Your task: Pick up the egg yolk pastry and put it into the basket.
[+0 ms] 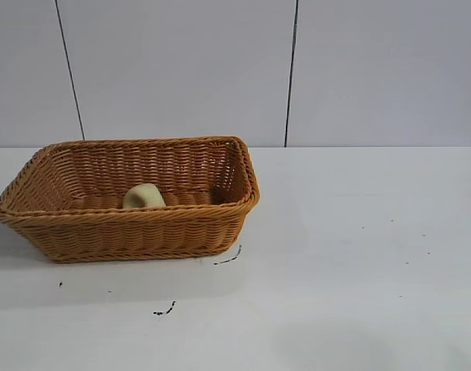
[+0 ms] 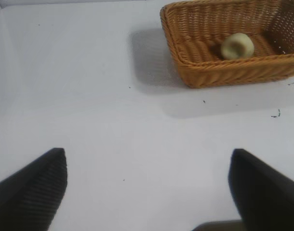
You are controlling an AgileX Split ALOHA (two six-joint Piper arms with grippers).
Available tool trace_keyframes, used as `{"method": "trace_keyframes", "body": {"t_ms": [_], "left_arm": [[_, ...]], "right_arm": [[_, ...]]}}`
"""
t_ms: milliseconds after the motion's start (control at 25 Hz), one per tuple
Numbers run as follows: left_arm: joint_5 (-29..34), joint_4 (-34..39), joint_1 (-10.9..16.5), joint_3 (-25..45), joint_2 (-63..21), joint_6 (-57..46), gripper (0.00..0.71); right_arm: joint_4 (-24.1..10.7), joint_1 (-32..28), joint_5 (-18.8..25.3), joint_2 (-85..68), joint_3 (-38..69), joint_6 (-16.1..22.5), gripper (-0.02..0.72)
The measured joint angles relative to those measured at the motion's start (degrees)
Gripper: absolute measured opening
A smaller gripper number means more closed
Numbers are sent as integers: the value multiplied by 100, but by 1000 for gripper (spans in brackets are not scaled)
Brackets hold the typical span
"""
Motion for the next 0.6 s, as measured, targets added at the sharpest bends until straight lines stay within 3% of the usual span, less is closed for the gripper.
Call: {"method": "trace_keyframes", "body": {"t_ms": [240,600], "left_arm": [[0,0,0,0,0,0,693],[0,0,0,0,0,0,693]], "right_arm": [[-285,0,-7,-41,0,299,676],[-253,0,-7,-41,0,308,676]]}}
